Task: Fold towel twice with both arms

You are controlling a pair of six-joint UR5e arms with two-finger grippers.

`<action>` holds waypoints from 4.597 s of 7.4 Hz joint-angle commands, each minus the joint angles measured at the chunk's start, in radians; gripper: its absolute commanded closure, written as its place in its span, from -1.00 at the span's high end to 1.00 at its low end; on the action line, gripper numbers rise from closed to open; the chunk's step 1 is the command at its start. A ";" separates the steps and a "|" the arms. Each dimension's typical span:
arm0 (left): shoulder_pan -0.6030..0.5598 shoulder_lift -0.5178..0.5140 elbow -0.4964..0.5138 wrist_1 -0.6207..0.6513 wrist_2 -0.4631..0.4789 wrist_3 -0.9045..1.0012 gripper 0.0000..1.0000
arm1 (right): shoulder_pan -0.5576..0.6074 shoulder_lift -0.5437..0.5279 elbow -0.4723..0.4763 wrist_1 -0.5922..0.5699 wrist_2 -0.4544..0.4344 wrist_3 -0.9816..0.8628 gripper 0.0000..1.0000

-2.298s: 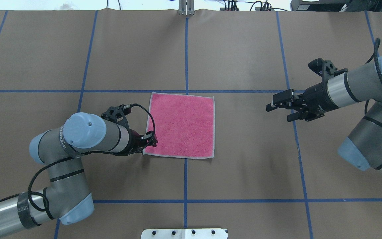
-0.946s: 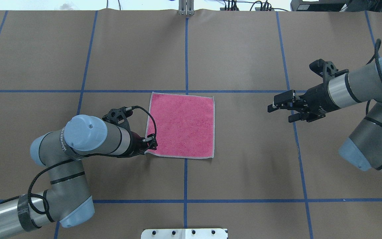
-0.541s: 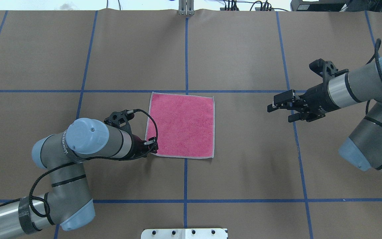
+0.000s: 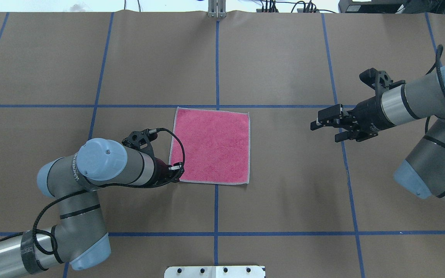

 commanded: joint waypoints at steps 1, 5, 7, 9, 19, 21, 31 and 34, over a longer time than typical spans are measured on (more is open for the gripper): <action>0.001 -0.001 -0.006 0.003 -0.001 0.000 -1.00 | -0.070 0.031 -0.002 -0.003 -0.054 0.066 0.99; 0.001 -0.001 -0.004 0.003 -0.001 0.000 -1.00 | -0.196 0.124 -0.014 -0.023 -0.187 0.149 0.99; -0.001 0.000 -0.004 0.003 -0.001 0.000 -1.00 | -0.286 0.233 -0.017 -0.204 -0.328 0.197 0.98; 0.001 0.000 -0.004 0.003 -0.001 0.000 -1.00 | -0.338 0.274 -0.021 -0.304 -0.376 0.197 0.96; -0.001 0.000 -0.006 0.002 -0.003 0.003 -1.00 | -0.406 0.278 -0.100 -0.311 -0.415 0.185 0.13; -0.002 0.000 -0.006 0.002 -0.003 0.003 -1.00 | -0.408 0.280 -0.106 -0.311 -0.415 0.185 -0.08; -0.033 0.000 -0.079 0.003 -0.076 0.011 -1.00 | -0.313 0.249 0.015 -0.296 -0.278 0.185 -1.00; -0.069 0.000 -0.093 0.003 -0.076 0.008 -1.00 | -0.281 0.247 0.032 -0.295 -0.267 0.191 -1.00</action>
